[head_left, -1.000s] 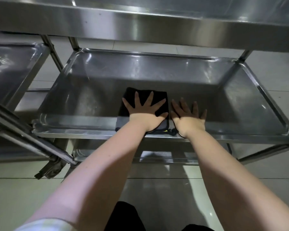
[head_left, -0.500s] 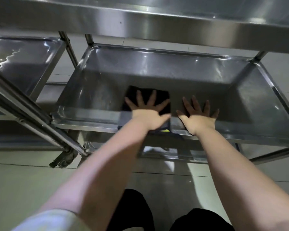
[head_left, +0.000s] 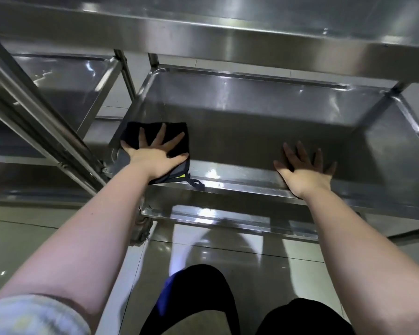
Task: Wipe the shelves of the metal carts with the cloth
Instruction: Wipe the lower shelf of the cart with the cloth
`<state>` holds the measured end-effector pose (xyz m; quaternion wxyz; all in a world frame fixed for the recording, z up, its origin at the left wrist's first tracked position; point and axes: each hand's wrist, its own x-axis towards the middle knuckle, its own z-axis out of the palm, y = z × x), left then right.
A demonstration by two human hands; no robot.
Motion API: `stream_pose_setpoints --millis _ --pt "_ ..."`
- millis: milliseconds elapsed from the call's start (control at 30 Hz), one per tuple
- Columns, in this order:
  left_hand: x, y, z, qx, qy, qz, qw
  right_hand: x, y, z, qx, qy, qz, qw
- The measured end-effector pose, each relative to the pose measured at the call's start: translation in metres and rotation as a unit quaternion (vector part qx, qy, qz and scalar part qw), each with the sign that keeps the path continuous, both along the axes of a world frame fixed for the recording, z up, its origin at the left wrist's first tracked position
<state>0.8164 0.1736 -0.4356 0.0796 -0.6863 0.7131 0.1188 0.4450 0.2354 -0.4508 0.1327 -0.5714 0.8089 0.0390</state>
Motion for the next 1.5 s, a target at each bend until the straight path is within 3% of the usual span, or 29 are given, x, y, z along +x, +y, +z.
stream_pose_setpoints --millis 100,233,333,433,600,700,833,1000,1100,1200,1367,1500 --pt "-0.034 0.001 -0.001 -0.008 0.003 -0.035 0.999 0.001 0.000 -0.001 -0.002 0.011 0.001 1.000" --pt "-0.152 0.026 -0.002 -0.022 0.027 -0.155 0.987 0.002 0.001 -0.001 -0.004 0.010 0.000 1.000" --pt "-0.189 0.040 -0.003 -0.025 0.038 -0.176 0.983 -0.001 0.000 0.000 -0.003 0.002 0.002 1.000" --pt "-0.143 0.029 -0.004 -0.037 0.058 -0.166 0.984 -0.002 0.001 0.000 -0.005 -0.007 0.004 1.000" --pt "0.009 0.005 0.001 -0.008 0.012 -0.012 1.000 -0.001 0.001 0.001 -0.008 -0.016 0.002 1.000" --pt "0.035 0.007 0.000 -0.010 0.001 0.009 1.000 0.000 0.001 0.000 -0.009 -0.010 0.002 1.000" --pt "-0.020 0.017 -0.005 -0.014 0.009 0.030 0.999 0.000 0.001 -0.003 -0.006 0.003 0.001 1.000" --pt "-0.164 0.047 -0.003 0.001 0.029 -0.055 0.998 0.001 0.000 -0.007 -0.012 0.004 0.004 1.000" --pt "-0.198 0.064 -0.005 -0.006 0.029 -0.086 0.996 -0.004 -0.001 -0.008 -0.013 -0.008 0.006 1.000" --pt "-0.149 0.055 -0.007 -0.012 0.028 -0.076 0.997 -0.007 -0.001 -0.007 -0.012 -0.018 0.008 1.000" --pt "-0.018 0.030 0.004 0.018 0.005 0.046 0.999 -0.004 0.000 -0.004 -0.020 -0.017 0.011 1.000" --pt "-0.005 0.028 0.002 0.002 -0.004 0.053 0.999 -0.001 0.001 -0.003 -0.024 -0.005 0.011 1.000"
